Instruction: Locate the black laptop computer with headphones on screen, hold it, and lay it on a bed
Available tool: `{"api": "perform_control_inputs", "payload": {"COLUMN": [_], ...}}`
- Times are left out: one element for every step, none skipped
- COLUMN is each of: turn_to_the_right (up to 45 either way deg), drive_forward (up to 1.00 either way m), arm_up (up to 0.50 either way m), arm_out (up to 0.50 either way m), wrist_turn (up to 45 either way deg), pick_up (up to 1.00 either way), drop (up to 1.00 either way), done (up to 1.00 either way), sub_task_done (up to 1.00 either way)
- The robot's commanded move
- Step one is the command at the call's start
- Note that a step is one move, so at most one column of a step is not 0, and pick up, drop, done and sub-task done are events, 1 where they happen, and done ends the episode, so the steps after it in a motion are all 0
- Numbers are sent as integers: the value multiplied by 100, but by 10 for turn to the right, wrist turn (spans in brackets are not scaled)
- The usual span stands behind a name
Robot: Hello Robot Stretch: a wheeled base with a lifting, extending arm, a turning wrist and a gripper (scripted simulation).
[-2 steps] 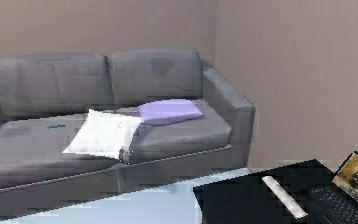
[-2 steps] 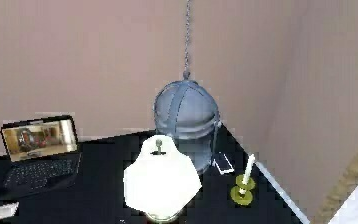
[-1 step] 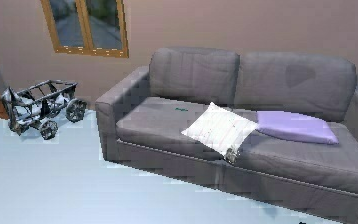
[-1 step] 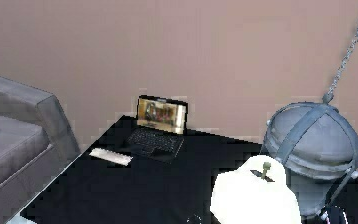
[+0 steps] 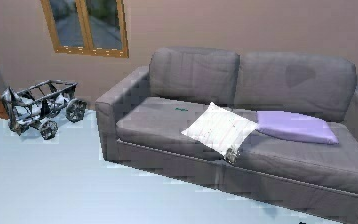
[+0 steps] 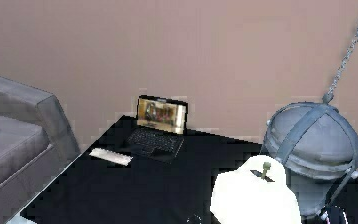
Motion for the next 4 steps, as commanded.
{"api": "perform_control_inputs", "payload": {"turn_to_the_right": [0,0,0,0], "drive_forward": [0,0,0,0], "arm_up": [24,0,0,0], "arm_out": [0,46,0,0], "wrist_turn": [0,0,450,450], "pick_up": [0,0,0,0], "drop": [0,0,0,0], "done": [0,0,0,0], "sub_task_done": [0,0,0,0]}}
